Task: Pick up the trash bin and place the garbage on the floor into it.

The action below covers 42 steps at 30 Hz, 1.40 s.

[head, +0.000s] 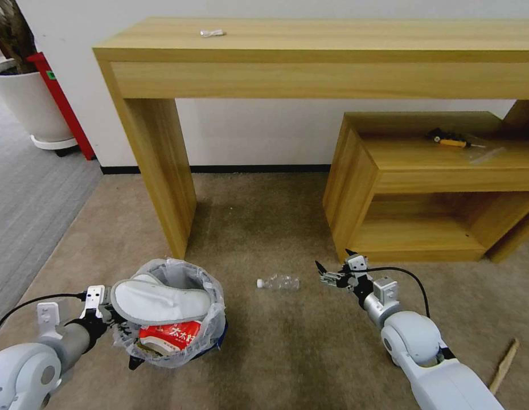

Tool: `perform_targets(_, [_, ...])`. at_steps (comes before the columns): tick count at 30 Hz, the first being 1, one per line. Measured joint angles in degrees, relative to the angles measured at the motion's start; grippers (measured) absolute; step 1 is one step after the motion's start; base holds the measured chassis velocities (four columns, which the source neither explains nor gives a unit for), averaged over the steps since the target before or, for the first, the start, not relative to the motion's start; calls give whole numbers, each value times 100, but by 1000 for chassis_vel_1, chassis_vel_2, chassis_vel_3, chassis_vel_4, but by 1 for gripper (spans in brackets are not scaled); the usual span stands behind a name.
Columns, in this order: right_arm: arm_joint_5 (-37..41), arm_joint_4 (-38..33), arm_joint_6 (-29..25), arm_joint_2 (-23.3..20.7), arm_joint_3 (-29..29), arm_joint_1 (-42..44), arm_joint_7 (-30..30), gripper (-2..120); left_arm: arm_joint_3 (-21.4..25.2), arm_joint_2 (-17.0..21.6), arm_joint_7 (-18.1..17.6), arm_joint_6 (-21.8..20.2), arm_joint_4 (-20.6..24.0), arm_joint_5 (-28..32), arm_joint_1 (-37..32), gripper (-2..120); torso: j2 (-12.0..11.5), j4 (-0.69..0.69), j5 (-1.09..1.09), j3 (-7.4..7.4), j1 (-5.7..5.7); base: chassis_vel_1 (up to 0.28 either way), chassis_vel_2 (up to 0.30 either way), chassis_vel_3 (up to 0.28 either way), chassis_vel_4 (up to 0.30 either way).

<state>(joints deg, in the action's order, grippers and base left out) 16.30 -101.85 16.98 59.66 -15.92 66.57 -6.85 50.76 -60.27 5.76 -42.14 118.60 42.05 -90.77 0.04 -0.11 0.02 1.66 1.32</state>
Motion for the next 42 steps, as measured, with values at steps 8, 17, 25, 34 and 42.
perform_targets(8, [-692, 1419, 115, -608, 1036, -1108, -1759, 100, -13, -65, -6, 1, 91, -14, 9, 0, 0, 0, 0, -1, 0, -39, 46, 45, -44])
perform_targets(17, [-1145, 2595, -118, -419, 2002, -2095, -2596, 100, -26, -147, -14, 1, 103, -74, 33, 0, -1, 1, 0, -1, -1, 0, 0, 0, 0])
perform_targets(25, [-1789, 3601, -576, 27, 2670, -2978, -3143, 100, -37, -224, -25, 1, 122, -108, 66, 0, 0, 0, -2, -1, -1, 0, 0, 0, 0])
perform_targets(34, [-2321, 4457, -548, 699, 3391, -3738, -3607, 100, -62, -285, -29, 0, 144, -175, 105, 0, -1, 1, -2, -1, -1, 0, 0, 0, 0])
perform_targets(42, [-2712, 5025, -553, 1045, 3587, -3971, -3672, 100, -83, -325, -34, -1, 168, -225, 104, 0, -1, 0, -1, -1, 0, 0, 0, 0, 0])
